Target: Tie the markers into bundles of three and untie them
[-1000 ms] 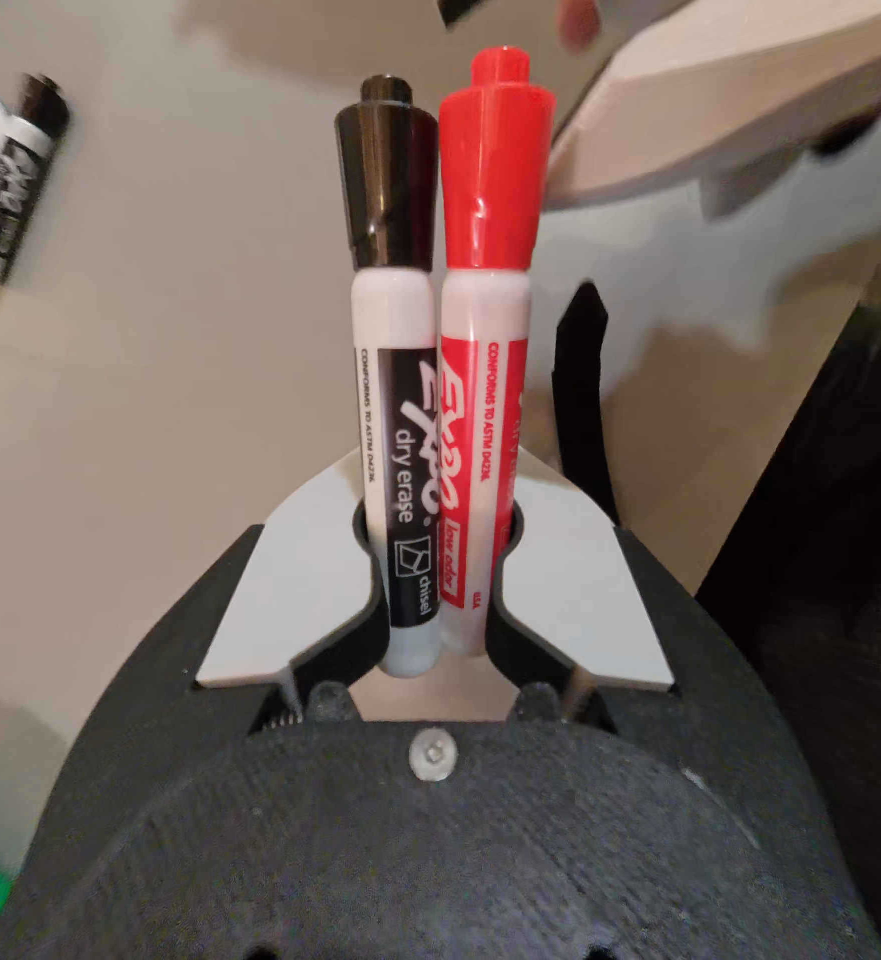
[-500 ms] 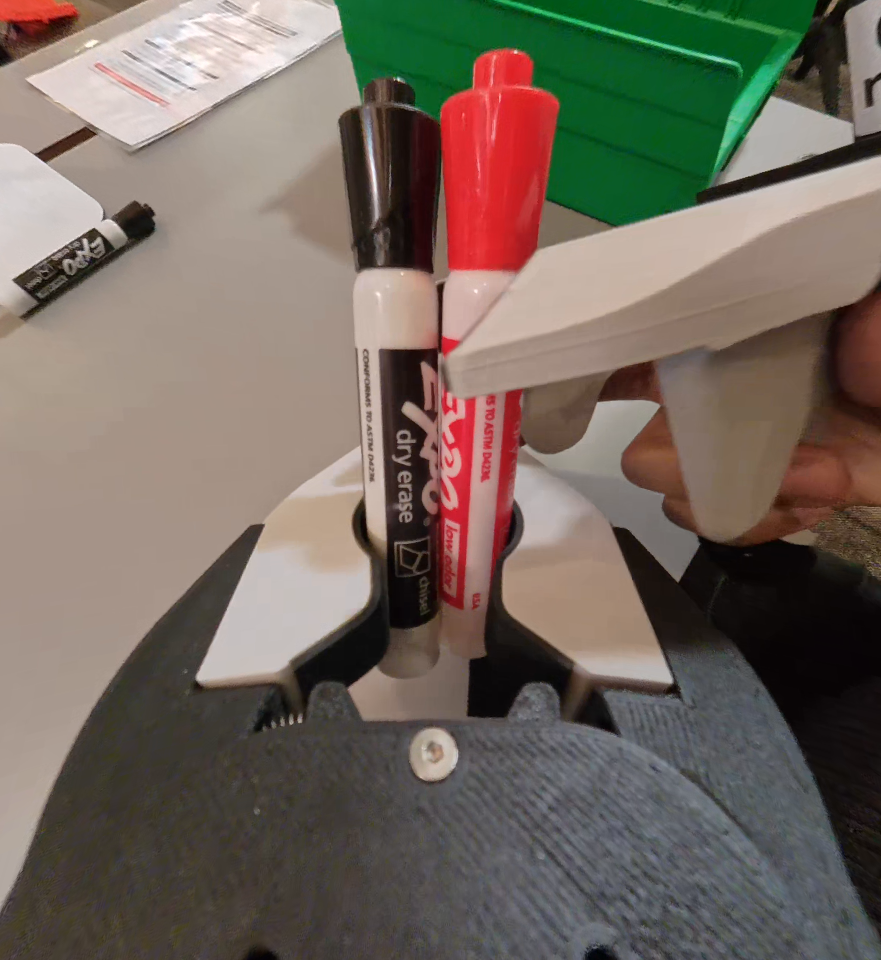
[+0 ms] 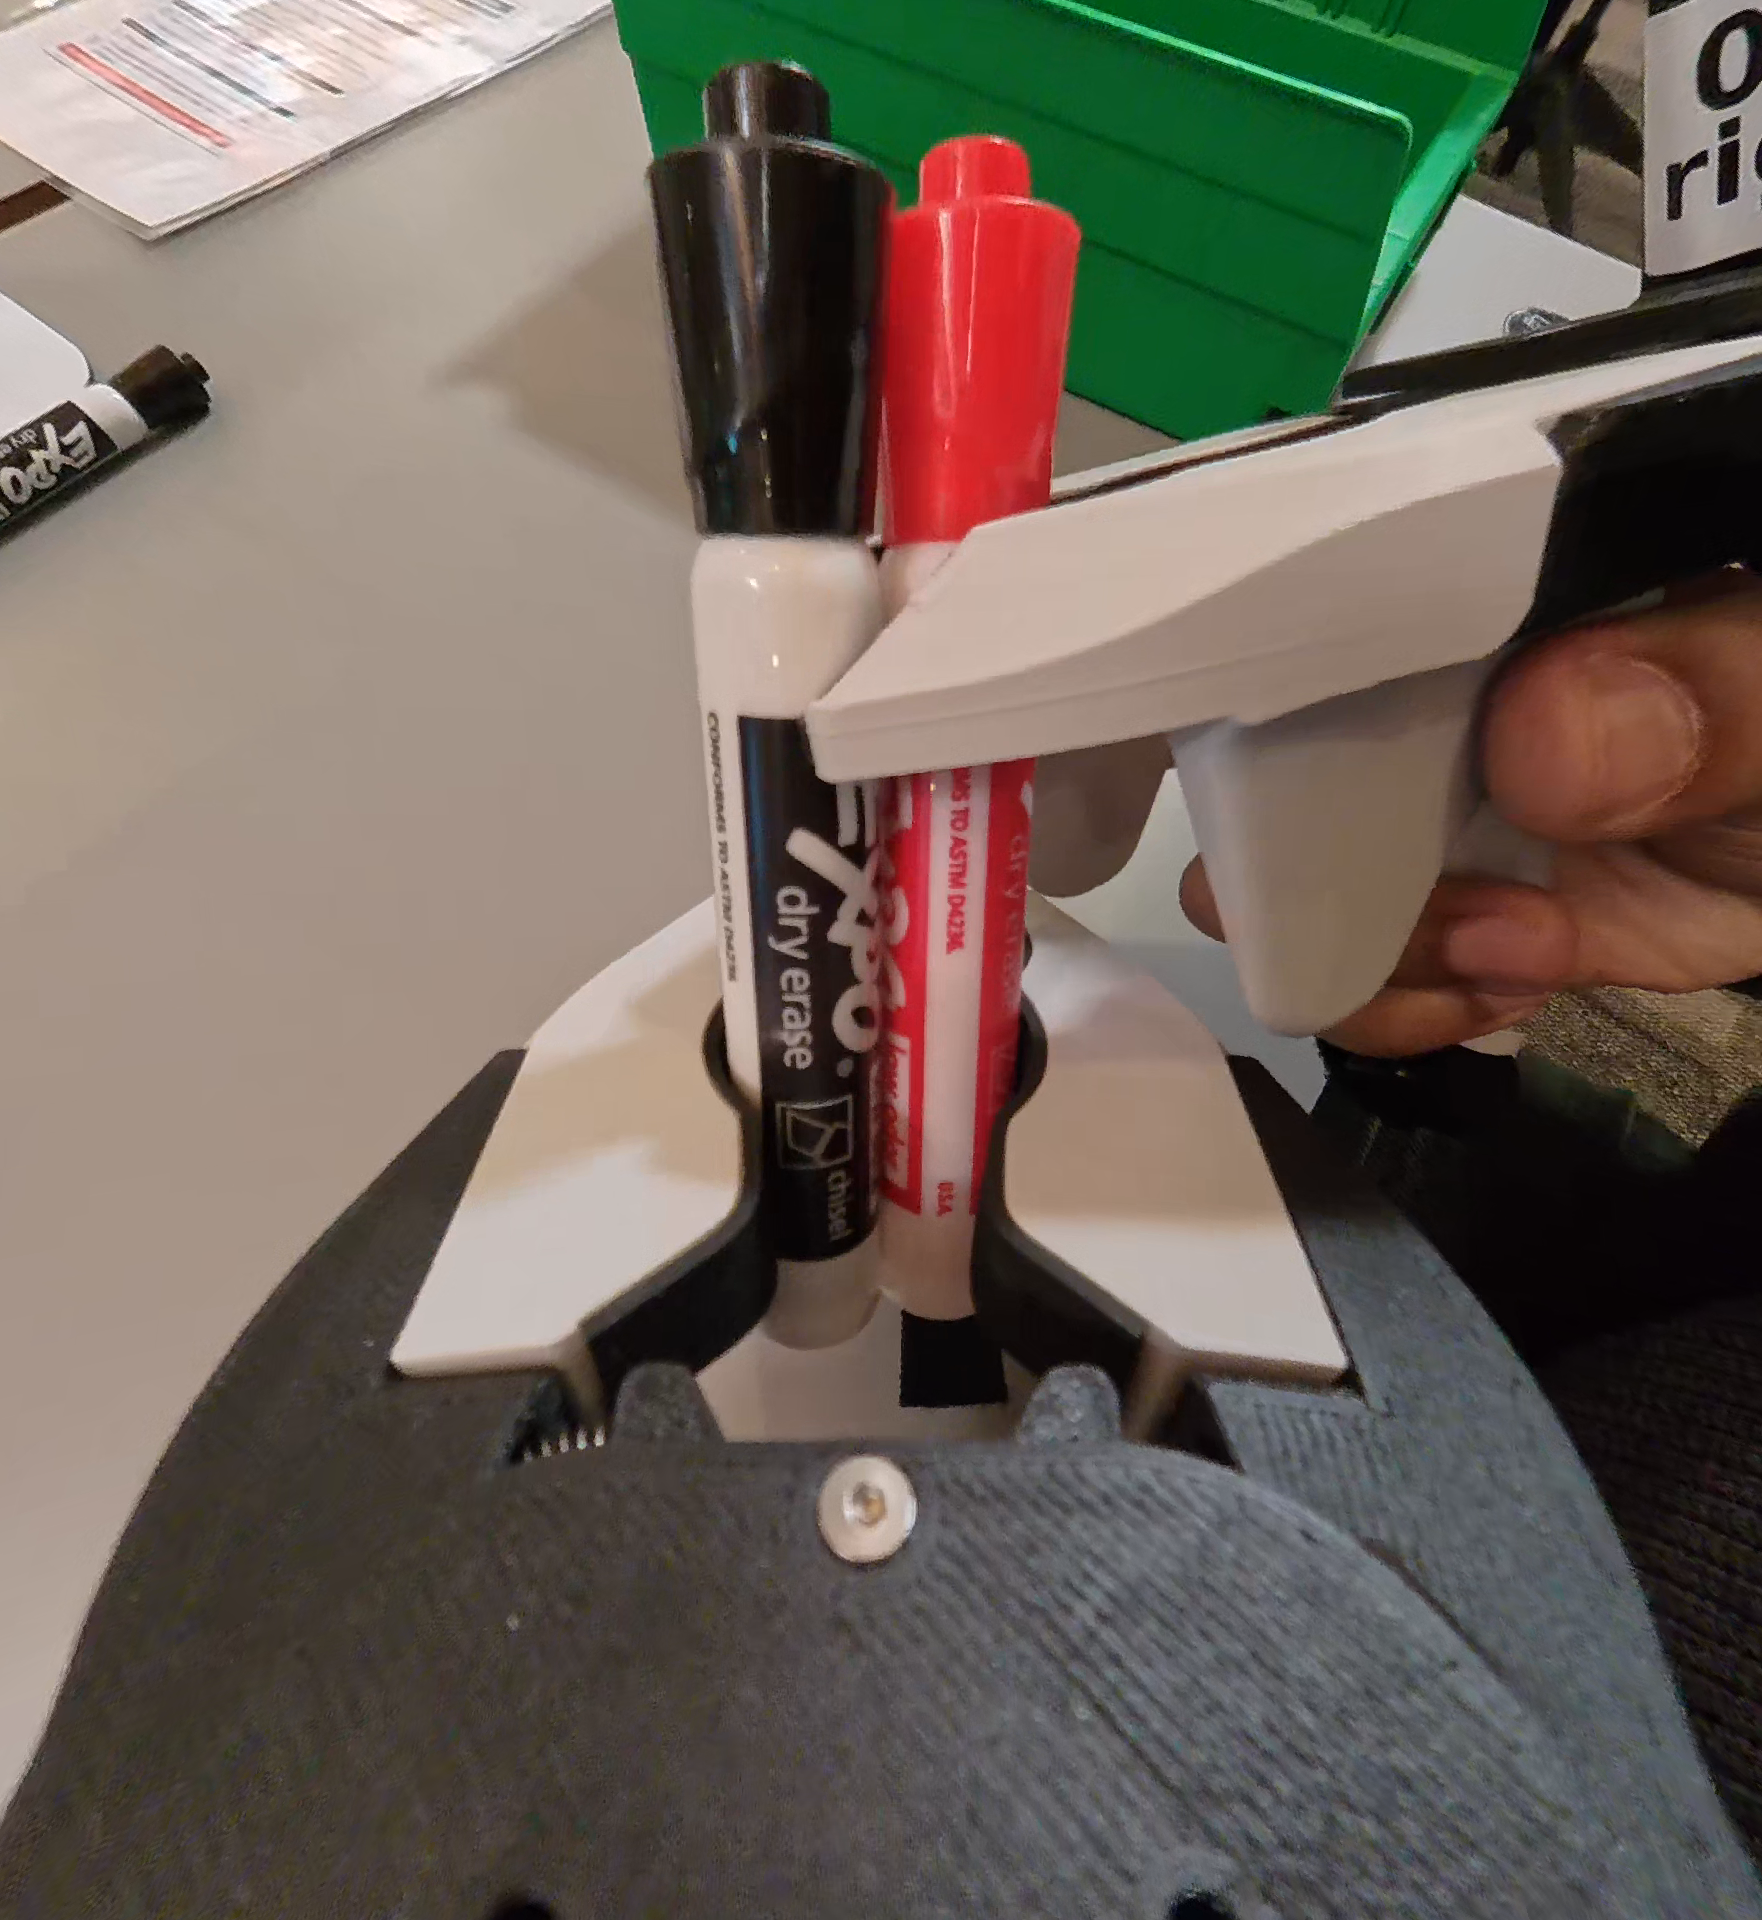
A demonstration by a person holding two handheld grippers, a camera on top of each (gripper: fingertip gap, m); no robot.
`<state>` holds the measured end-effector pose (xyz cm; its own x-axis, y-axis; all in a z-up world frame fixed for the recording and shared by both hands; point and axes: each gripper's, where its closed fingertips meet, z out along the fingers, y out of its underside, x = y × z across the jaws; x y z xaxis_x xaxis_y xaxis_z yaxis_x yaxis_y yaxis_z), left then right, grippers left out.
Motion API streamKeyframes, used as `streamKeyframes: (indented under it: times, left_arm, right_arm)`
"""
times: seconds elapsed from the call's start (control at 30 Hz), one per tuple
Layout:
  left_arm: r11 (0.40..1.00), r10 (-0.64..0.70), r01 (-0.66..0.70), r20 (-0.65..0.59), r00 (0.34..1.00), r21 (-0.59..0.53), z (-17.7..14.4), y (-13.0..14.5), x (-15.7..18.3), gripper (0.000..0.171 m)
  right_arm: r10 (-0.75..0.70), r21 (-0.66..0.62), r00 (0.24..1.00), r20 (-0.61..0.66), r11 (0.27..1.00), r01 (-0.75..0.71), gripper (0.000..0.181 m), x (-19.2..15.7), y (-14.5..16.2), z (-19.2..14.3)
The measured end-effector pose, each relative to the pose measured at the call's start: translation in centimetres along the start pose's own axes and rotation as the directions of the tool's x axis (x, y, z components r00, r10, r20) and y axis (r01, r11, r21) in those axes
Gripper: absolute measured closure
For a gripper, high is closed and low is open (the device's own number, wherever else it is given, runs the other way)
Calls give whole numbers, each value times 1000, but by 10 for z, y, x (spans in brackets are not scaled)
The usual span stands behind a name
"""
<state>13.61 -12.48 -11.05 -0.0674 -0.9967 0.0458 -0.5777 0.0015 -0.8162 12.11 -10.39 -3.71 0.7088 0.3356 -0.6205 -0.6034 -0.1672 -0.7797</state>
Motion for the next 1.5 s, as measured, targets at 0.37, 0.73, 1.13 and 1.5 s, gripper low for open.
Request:
streamKeyframes:
  times: [0.37, 0.73, 1.13, 1.5]
  left_arm:
    - [998, -11, 10, -16, 1000, -55, 5, 9, 0, 129]
    - [990, 14, -15, -12, 1000, -137, 8, 23, -2, 129]
    - [989, 14, -18, -27, 1000, -148, 10, 25, 3, 129]
    - [988, 21, -22, -8, 1000, -153, 12, 27, -1, 128]
  right_arm:
    - [-67, -27, 997, -23, 997, 67, 152, 6, -2, -6]
    - [-66, -67, 997, -39, 996, 64, 148, 15, 1, -9]
    - [122, -59, 992, -16, 991, -123, 164, 20, 8, -5]
    - [124, -60, 988, -88, 990, -129, 164, 22, 10, -4]
